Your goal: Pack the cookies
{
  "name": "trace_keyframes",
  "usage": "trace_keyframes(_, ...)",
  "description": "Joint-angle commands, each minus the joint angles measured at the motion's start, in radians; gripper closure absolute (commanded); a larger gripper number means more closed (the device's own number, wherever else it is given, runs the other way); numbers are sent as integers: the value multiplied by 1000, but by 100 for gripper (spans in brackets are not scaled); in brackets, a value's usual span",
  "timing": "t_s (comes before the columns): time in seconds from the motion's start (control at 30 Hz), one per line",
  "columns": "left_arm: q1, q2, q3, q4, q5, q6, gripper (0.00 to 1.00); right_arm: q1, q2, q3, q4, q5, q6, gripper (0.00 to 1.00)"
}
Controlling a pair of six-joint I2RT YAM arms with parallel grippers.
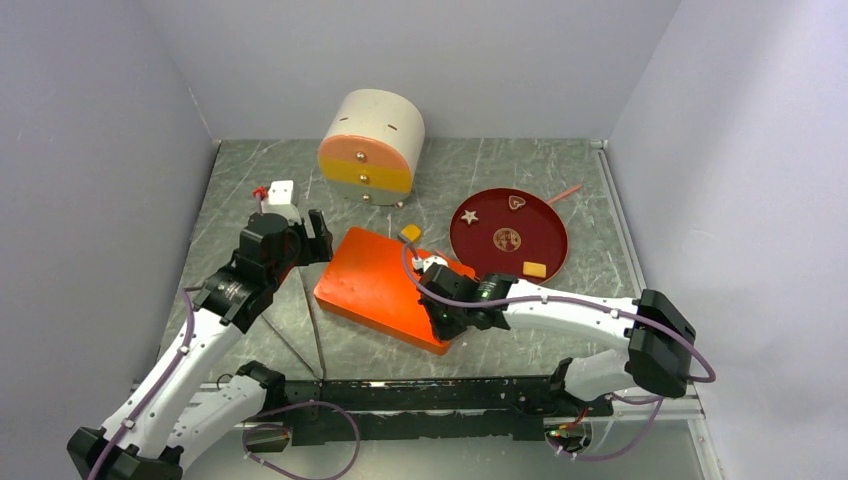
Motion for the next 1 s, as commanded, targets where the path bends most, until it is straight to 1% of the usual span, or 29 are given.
trace_keyframes(0.0,-1,-26,-11,43,-26,7,17,9,39,-79,7,-24,20,100)
trace_keyframes(0.17,-1,-24,7,33,-18,15,16,10,40,-34,-12,30,18,100)
trace_keyframes(0.27,0,-33,22,37,-16,28,15,5,19,9,-18,125,15,99)
trace_keyframes(0.3,0,-39,29,36,-18,33,15,0,11,22,-15,156,15,98)
trace_keyframes(0.4,-1,-57,50,24,-36,47,11,-41,-24,37,22,232,15,91)
trace_keyframes(0.47,-1,-73,62,14,-54,55,9,-98,-58,28,68,244,9,85)
trace_keyframes(0.53,-1,-97,71,1,-80,63,7,-199,-106,2,126,229,0,79)
trace_keyframes(0.63,-1,-144,73,-17,-138,72,4,-329,-177,-30,203,223,-8,65)
trace_keyframes(0.67,-1,-166,71,-23,-165,74,4,-368,-201,-37,216,237,-13,58)
trace_keyframes(0.7,-1,-184,62,-28,-200,68,4,-406,-225,-41,225,255,-19,53)
trace_keyframes(0.83,-1,-255,15,-42,-322,29,4,-539,-315,-42,229,339,-65,36)
trace_keyframes(0.93,-1,-300,0,-44,-365,14,4,-625,-404,-28,214,417,-96,20)
trace_keyframes(0.97,-1,-314,-1,-44,-384,15,3,-644,-435,-25,208,449,-111,16)
